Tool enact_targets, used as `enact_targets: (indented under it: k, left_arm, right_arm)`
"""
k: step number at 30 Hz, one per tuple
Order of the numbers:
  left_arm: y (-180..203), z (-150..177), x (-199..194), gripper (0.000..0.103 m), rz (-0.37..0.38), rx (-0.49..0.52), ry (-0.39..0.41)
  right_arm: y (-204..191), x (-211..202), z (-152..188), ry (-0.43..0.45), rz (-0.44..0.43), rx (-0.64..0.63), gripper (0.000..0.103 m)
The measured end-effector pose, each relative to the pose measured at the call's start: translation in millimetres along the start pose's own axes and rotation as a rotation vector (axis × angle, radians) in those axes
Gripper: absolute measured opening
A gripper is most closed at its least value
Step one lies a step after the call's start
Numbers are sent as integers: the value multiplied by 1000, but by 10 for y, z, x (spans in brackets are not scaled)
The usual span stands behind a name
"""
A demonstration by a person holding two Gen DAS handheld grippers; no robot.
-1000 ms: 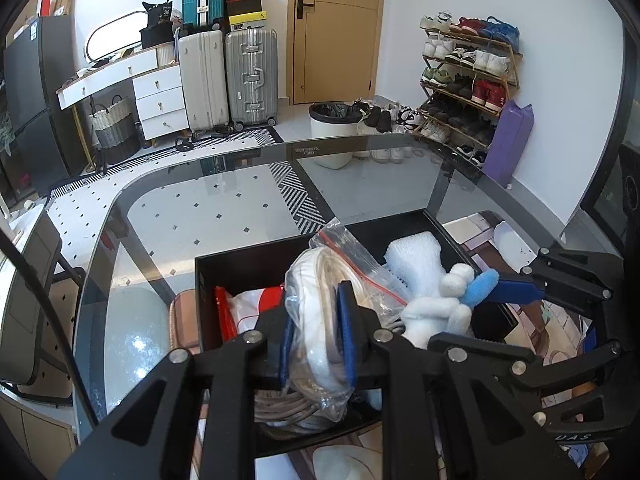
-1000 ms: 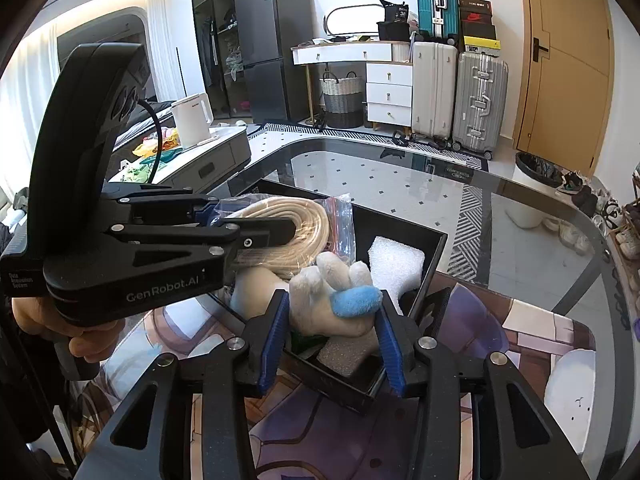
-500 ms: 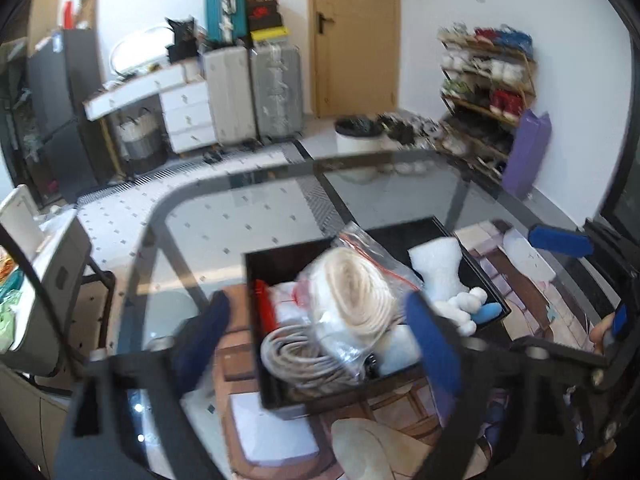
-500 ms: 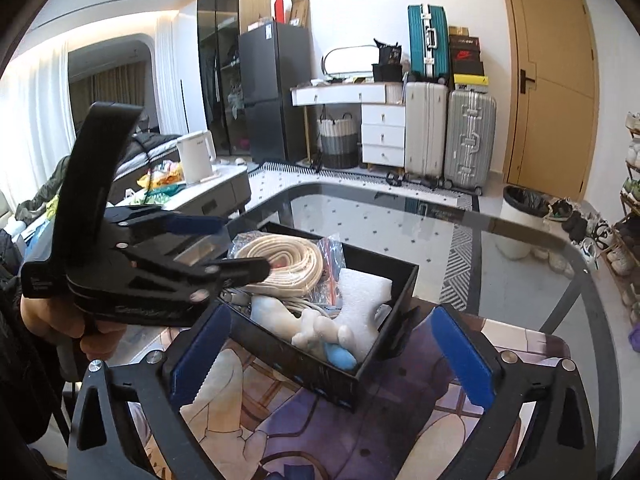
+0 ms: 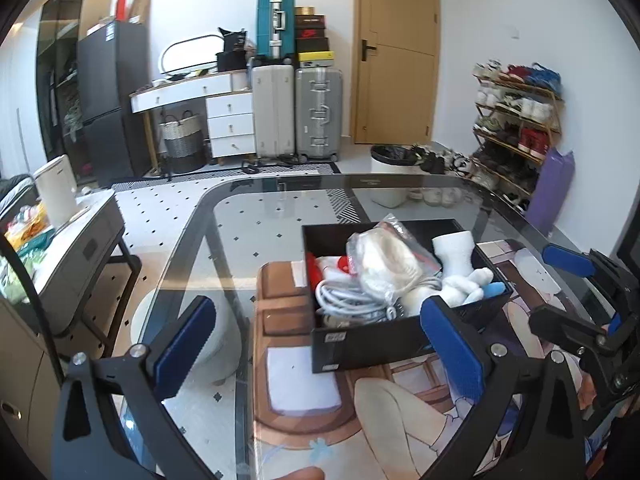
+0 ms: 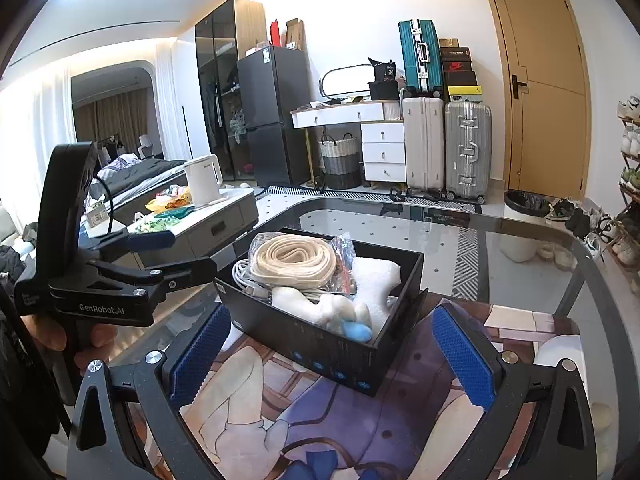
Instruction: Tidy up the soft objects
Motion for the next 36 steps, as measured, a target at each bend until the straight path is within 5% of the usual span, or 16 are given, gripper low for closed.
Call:
enact_targets:
  k: [36]
  left_arm:
    - [66,282,-25,103,-9,-11,59]
  right_arm:
    - [13,3,94,57,14,6,102]
Point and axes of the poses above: each gripper's, at about its wrist camera, not at the fingertips, and x roughly the way its jaws point, y to its right, z to its underside, the point moved 8 cm from there along x, roughly the way its jaws point, and after that the axes turned 10 degrees about y, right-handed, at the moved point
